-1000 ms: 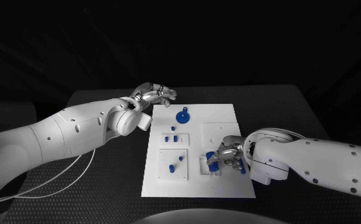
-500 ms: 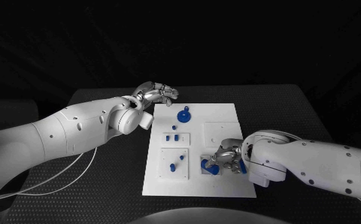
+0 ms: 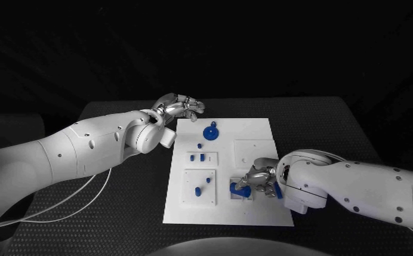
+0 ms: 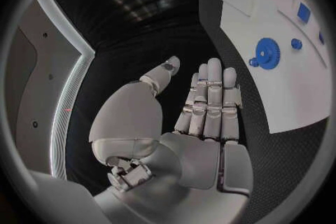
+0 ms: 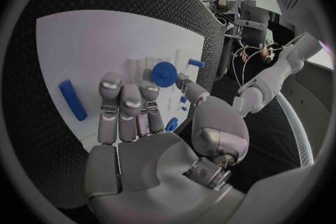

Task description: Assemble the parts on the task board

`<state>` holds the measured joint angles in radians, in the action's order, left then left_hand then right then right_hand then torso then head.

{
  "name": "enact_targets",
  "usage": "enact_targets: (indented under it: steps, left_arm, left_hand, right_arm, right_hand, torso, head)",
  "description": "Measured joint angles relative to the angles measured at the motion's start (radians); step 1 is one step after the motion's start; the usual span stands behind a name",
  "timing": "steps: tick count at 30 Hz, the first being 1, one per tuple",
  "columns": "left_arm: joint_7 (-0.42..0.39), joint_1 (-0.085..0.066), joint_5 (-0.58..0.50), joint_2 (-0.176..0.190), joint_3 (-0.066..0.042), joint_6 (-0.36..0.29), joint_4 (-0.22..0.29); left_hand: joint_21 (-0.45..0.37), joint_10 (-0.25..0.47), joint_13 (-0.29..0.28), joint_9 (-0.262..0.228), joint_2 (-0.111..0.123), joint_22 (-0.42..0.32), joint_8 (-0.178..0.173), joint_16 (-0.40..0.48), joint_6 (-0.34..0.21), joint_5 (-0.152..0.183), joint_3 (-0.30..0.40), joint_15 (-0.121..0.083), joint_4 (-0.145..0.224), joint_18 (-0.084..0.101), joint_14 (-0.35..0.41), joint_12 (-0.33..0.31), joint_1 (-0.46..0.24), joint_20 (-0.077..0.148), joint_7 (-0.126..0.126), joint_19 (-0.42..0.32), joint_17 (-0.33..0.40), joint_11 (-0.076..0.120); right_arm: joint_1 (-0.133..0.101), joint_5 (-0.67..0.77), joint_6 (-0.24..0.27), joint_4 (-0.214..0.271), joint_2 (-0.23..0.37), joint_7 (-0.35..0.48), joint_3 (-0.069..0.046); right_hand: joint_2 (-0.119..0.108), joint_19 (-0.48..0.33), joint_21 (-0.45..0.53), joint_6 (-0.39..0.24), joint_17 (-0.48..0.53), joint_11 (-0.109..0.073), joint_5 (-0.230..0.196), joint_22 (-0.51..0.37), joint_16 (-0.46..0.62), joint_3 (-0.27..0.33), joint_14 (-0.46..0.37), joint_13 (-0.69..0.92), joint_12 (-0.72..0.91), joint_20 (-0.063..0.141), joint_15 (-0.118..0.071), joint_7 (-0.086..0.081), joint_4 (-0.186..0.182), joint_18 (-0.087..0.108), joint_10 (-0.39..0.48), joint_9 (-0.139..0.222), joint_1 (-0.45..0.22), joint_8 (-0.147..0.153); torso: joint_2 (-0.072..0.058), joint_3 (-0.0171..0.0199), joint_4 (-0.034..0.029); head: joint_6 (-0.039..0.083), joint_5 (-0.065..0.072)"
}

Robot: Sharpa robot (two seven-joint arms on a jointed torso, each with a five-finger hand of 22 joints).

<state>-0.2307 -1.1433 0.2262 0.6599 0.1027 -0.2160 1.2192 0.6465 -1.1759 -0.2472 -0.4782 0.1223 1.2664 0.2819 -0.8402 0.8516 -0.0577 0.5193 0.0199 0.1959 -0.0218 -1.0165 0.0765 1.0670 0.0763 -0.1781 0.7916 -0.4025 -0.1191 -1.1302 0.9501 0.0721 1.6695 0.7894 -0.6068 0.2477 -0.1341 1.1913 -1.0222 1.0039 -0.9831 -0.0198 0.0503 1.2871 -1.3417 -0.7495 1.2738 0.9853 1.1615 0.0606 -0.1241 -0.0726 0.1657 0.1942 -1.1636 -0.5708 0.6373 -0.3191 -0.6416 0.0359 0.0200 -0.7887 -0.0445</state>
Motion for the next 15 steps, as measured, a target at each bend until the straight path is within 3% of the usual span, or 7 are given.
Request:
enact_targets:
  steps: [2,6,11,15]
  left_arm:
    - [0.0,0.0,0.0,0.0,0.0,0.0,0.0]
    - [0.0,0.0,0.0,0.0,0.0,0.0,0.0]
    - [0.0,0.0,0.0,-0.001,0.0,0.0,0.0]
    - [0.0,0.0,0.0,-0.001,0.0,0.0,0.0]
  left_hand:
    - [0.0,0.0,0.0,0.0,0.0,0.0,0.0,0.0,0.0,0.0,0.0,0.0,0.0,0.0,0.0,0.0,0.0,0.0,0.0,0.0,0.0,0.0]
    - [0.0,0.0,0.0,0.0,0.0,0.0,0.0,0.0,0.0,0.0,0.0,0.0,0.0,0.001,0.0,0.0,0.0,0.0,0.0,0.0,0.0,0.0]
    - [0.0,0.0,0.0,0.0,0.0,0.0,0.0,0.0,0.0,0.0,0.0,0.0,0.0,0.001,0.0,0.0,0.0,0.0,0.0,0.0,-0.001,0.0]
    - [0.0,0.0,0.0,0.001,0.0,0.0,0.0,0.0,0.0,0.0,0.0,0.0,0.0,0.003,0.0,0.0,0.0,0.0,0.0,0.0,-0.001,0.0]
  right_arm:
    - [0.0,0.003,0.001,0.002,0.0,0.0,0.0]
    - [0.0,0.008,-0.004,0.006,-0.002,0.0,0.0]
    - [0.0,0.026,-0.028,0.008,-0.004,0.0,0.0]
    - [0.0,0.047,-0.056,0.011,-0.005,0.0,0.0]
  right_hand:
    - [-0.003,0.0,0.0,0.0,0.0,0.0,0.0,-0.001,0.0,0.0,0.0,0.001,0.0,0.0,0.0,0.0,0.0,0.0,0.0,0.0,-0.003,0.0]
    - [-0.03,0.0,0.0,0.0,0.004,0.0,0.0,-0.004,0.007,0.004,-0.001,0.002,-0.005,0.0,0.001,0.0,-0.004,0.0,0.0,0.001,-0.029,0.0]
    - [-0.079,-0.004,0.0,-0.004,0.004,-0.005,0.0,-0.007,0.018,0.021,-0.002,0.004,-0.012,-0.004,0.002,-0.004,-0.02,0.006,0.006,0.004,-0.054,0.01]
    - [-0.085,-0.007,0.0,-0.005,0.003,0.002,0.0,-0.009,0.022,0.043,-0.006,0.008,-0.012,-0.007,0.0,-0.005,-0.015,0.008,0.013,0.004,-0.06,0.012]
  torso:
    - [0.0,0.0,0.0001]
    - [0.0,0.0001,0.0003]
    - [0.0,0.0,0.0003]
    - [0.0,0.0001,0.0003]
  head:
    - [0.0,0.0]
    - [0.0,0.001]
    - [0.001,0.002]
    - [0.001,0.002]
